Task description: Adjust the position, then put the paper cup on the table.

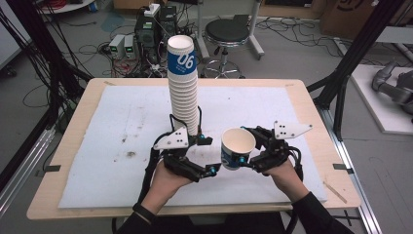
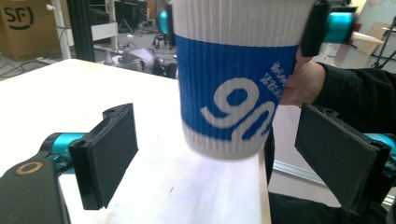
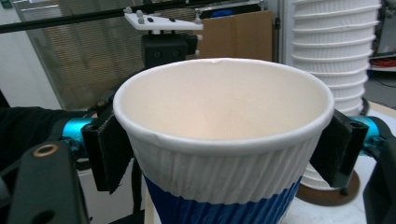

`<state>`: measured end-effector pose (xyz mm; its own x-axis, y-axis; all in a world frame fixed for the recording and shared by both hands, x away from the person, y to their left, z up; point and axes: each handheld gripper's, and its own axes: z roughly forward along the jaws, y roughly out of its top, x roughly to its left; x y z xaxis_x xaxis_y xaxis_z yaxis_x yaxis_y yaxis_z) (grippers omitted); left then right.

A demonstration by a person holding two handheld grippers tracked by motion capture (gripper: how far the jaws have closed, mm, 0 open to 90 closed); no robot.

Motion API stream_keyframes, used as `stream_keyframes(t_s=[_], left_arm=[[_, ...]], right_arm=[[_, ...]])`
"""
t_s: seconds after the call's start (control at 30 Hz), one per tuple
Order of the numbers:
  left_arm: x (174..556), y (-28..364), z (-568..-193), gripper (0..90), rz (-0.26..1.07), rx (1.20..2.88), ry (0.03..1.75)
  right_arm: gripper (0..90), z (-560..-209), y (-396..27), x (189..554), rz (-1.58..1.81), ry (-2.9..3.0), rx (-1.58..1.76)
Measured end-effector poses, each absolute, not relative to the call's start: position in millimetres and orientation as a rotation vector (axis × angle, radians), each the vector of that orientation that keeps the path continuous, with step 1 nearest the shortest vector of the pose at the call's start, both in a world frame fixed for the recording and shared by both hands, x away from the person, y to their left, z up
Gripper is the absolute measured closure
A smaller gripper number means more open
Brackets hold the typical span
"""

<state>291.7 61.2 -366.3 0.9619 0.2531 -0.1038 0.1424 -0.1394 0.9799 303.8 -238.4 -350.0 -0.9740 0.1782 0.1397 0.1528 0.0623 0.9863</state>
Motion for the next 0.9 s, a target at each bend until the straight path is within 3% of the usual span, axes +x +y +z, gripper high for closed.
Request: stream_keyframes(t_s=[0.47,0.9], left_arm=[[282.5,119.3,-364.8,13.0,0.222,1.711,0.385],[278.1,140.5,-365.1,13.0,0.283,1.678,0.418]], right_arm=[[19.6,-347.8,-256.0,309.7,2.094,2.216,0.423],[19.6,-345.7,-251.9,306.0,2.071,2.235,0.404]])
